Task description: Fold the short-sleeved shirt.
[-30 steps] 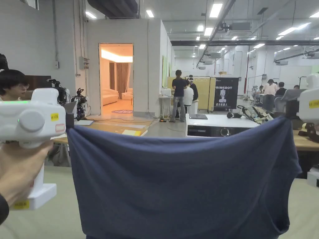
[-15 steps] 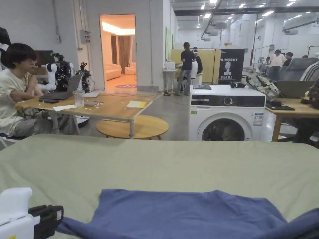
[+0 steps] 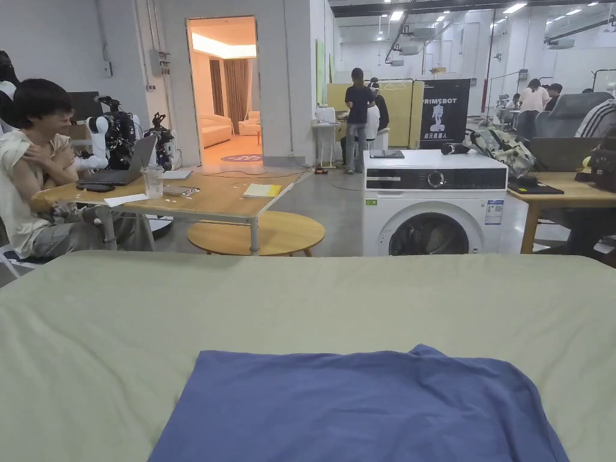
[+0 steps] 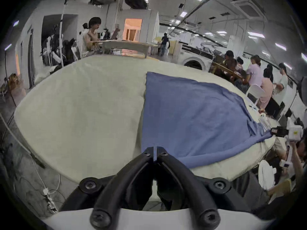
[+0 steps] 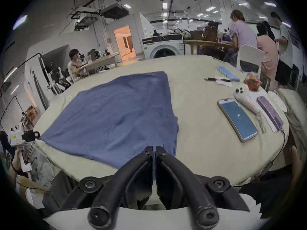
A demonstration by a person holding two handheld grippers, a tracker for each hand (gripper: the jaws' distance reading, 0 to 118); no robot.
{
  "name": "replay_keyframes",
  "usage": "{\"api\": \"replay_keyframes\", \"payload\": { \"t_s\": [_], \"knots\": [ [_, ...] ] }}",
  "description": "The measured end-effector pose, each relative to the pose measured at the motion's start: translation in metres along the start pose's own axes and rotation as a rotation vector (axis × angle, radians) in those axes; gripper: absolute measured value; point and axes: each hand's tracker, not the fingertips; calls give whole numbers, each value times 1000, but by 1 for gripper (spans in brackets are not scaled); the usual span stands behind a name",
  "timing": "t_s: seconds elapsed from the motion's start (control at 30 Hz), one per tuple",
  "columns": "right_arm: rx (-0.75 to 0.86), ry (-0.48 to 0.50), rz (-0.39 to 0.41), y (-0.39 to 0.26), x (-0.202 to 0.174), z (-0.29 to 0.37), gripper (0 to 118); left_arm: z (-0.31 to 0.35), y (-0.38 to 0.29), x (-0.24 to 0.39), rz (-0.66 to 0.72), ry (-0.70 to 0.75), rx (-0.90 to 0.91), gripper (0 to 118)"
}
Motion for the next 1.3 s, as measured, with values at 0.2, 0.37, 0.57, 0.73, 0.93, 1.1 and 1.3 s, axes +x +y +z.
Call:
{"api": "replay_keyframes", "payload": {
  "t_s": [0.2, 0.37, 0.57, 0.73, 0.93, 1.1, 1.3],
  "knots": [
    [2, -84, 27, -5, -2, 5, 70, 15, 5, 16, -44, 7, 89, 86],
    [174, -15, -18, 20, -10, 22, 70, 38, 27, 54, -173, 4, 258, 86],
    [293, 64, 30, 42, -58, 37, 70, 48, 45, 98, -198, -44, 386, 86],
    [285, 142, 33, 43, -82, 30, 38, 59, 46, 133, -213, -67, 443, 86],
    [288, 164, 38, 31, -105, 25, 0, 70, 40, 152, -242, -43, 452, 0],
    [298, 136, 77, 27, -122, 26, 0, 80, 35, 142, -170, -36, 470, 0],
    [316, 172, 33, 20, -126, 36, 0, 79, 46, 89, -134, -51, 292, 18]
  ]
}}
